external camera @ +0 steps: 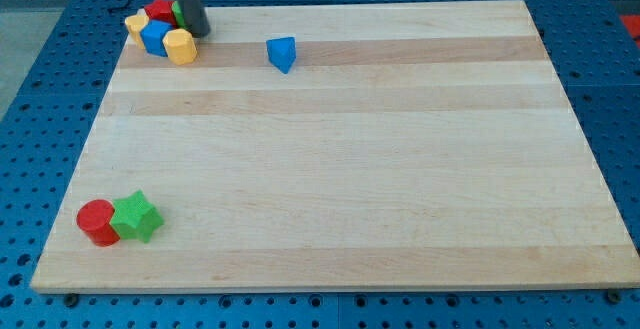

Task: Move the yellow hexagon closer to the green circle

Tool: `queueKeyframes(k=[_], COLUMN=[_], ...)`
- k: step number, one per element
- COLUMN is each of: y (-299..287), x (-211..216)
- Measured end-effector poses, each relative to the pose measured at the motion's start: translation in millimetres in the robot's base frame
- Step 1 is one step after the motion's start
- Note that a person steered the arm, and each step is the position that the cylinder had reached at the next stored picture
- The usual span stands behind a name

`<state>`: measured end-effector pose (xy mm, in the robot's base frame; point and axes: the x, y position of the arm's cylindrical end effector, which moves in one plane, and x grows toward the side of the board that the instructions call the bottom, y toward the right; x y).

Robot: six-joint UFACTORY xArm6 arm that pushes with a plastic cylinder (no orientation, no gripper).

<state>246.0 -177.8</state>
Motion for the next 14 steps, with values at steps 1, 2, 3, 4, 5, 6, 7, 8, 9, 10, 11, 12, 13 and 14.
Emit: queueKeyframes(k=[1,2,3,4,5,6,7,8,9,10,11,12,13,14], y=[48.6,69.8,69.7,40.3,-0.6,-27.7,-31.4,-31.4,-31.4,-31.4,-31.4,-31.4,-31.4,-31.4], x=[1.8,24.5,55.3,76.6,78.3,78.7,72.0,61.1,53.4,52.6,50.9,50.4,48.2,41.0])
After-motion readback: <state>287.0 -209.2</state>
